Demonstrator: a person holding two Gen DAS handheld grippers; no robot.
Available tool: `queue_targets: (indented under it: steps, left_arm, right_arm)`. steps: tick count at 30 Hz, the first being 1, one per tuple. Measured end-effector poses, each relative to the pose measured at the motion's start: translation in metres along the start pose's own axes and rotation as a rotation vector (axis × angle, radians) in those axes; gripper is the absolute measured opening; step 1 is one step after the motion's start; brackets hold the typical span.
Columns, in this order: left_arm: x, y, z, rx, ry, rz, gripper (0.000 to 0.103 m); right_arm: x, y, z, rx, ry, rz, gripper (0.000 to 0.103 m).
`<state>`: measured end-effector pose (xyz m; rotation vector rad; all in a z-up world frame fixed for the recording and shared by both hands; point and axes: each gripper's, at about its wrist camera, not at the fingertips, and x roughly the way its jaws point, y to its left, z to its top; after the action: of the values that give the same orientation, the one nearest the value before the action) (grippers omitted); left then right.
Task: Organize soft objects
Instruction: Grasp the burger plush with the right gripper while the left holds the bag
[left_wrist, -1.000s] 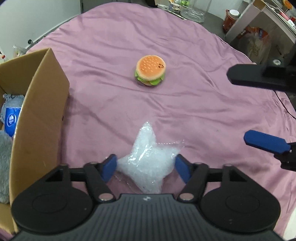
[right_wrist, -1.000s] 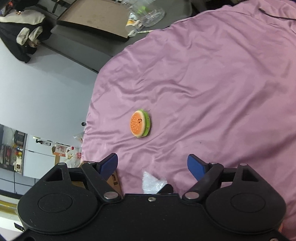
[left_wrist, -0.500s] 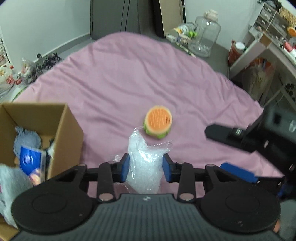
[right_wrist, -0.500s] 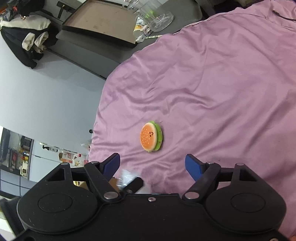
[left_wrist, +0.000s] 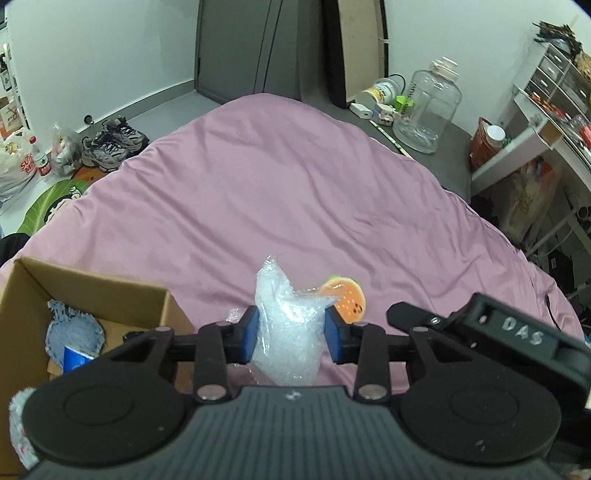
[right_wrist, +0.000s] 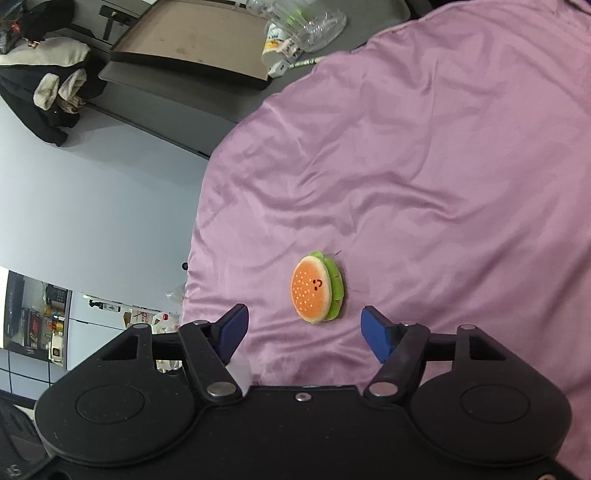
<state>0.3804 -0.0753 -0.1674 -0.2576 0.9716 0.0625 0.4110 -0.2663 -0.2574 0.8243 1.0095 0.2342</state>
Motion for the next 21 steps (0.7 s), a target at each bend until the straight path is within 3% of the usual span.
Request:
queue_targets:
  steps: [6, 11, 16, 18, 20, 21]
  left_arm:
    - [-0.004, 0.01, 0.019, -0.027, -0.016, 0.008, 0.036]
    - [-0.007, 0.016, 0.034, -0.044, -0.026, 0.014, 0.036]
    - [-0.008, 0.024, 0.041, -0.057, -0.03, 0.029, 0.036]
    - [-0.007, 0.025, 0.041, -0.061, -0.027, 0.033, 0.036]
    - [-0.008, 0.026, 0.04, -0.068, -0.026, 0.024, 0.036]
    - [-0.009, 0.026, 0.039, -0.074, -0.028, 0.022, 0.036]
  right_arm:
    - [0.024, 0.007, 0.006, 0.006, 0.022, 0.002, 0.067]
    - [0.054, 0.006, 0.016, 0.038, 0.049, -0.013, 0.059]
    - [0.069, 0.008, 0.01, -0.003, 0.1, -0.062, 0.058]
    - [0.074, 0.006, 0.006, -0.013, 0.114, -0.082, 0.049]
    - [0.076, 0.004, 0.003, -0.015, 0.126, -0.105, 0.021]
    - [0.075, 0.003, 0.002, -0.012, 0.126, -0.11, 0.021]
